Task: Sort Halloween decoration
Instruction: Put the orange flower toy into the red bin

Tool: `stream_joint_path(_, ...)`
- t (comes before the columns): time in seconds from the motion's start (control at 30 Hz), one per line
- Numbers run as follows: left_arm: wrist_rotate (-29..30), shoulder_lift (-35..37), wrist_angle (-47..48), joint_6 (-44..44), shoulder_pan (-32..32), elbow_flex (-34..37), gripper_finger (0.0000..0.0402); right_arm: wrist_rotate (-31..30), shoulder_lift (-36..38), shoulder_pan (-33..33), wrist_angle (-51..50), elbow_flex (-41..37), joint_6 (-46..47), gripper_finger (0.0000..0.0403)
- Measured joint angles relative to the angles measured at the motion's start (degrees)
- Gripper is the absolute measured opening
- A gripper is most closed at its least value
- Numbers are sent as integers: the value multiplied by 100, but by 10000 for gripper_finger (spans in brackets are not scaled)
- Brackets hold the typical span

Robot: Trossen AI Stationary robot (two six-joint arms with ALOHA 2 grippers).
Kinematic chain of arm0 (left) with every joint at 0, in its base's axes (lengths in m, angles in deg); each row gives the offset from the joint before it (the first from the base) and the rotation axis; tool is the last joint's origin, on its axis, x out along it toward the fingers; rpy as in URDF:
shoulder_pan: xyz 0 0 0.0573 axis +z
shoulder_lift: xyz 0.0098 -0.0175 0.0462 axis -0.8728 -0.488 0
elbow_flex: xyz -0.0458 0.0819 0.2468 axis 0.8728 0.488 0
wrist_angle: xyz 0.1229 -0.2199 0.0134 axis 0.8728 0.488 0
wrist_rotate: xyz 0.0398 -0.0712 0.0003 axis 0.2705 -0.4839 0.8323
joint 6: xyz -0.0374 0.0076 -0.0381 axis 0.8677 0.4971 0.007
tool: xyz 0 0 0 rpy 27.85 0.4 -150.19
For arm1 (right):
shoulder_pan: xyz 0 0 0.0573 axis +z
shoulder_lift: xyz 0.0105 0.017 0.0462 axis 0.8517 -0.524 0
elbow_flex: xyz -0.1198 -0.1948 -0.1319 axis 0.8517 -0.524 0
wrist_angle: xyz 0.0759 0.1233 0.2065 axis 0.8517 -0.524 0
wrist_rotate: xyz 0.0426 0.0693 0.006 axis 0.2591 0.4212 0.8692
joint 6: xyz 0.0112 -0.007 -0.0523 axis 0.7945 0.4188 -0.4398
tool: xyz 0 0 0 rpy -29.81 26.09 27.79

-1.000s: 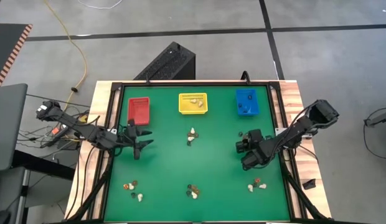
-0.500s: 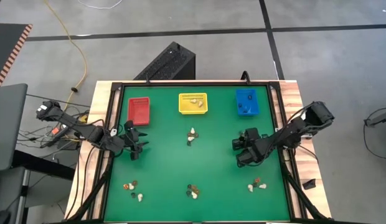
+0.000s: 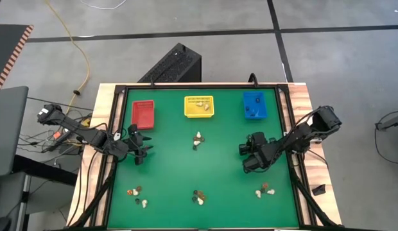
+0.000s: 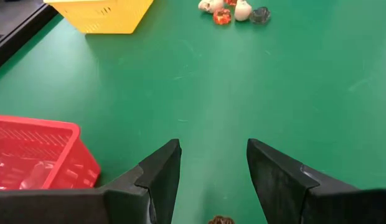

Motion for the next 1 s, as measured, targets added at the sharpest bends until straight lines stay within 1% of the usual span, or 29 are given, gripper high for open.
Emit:
stream_joint_path(0.1,0,0,0,1,0,0,176,53,-1,0,-32,52,-30,136)
stream_joint_path(0.17,0,0,1,1,0,0,176,85,-3,-2,-84,114,-133,127)
stream_joint_path(0.27,0,0,2,1,0,0,176,191,-11,-22,-297,309,-294,130)
stream_joint_path(0.37,2,0,2,1,0,0,176,270,6,-18,-780,627,-441,143)
stream_joint_path(0.5,2,0,2,1,0,0,176,100,122,-17,-1111,1136,-884,143)
stream_joint_path(0.6,4,0,2,1,0,0,176,-129,224,-20,-1031,1584,-1488,135)
stream_joint_path(0.67,4,0,2,1,0,0,176,-356,246,-48,-907,1923,-2010,133)
stream_joint_path(0.73,16,0,0,-1,0,0,176,-543,246,-135,-567,2249,-2764,134)
stream_joint_path(0.77,92,0,-13,-20,-2,0,176,-674,246,-206,-300,2400,-3211,136)
stream_joint_path(0.83,427,-1,-88,-344,0,0,176,-795,248,-396,397,2615,-4218,139)
stream_joint_path(0.9,668,0,-159,-674,0,0,176,-753,251,-617,1276,2742,-5303,139)
stream_joint_path(1.0,597,-2,-155,-683,0,-2,176,-284,251,-986,2670,2828,-6787,136)
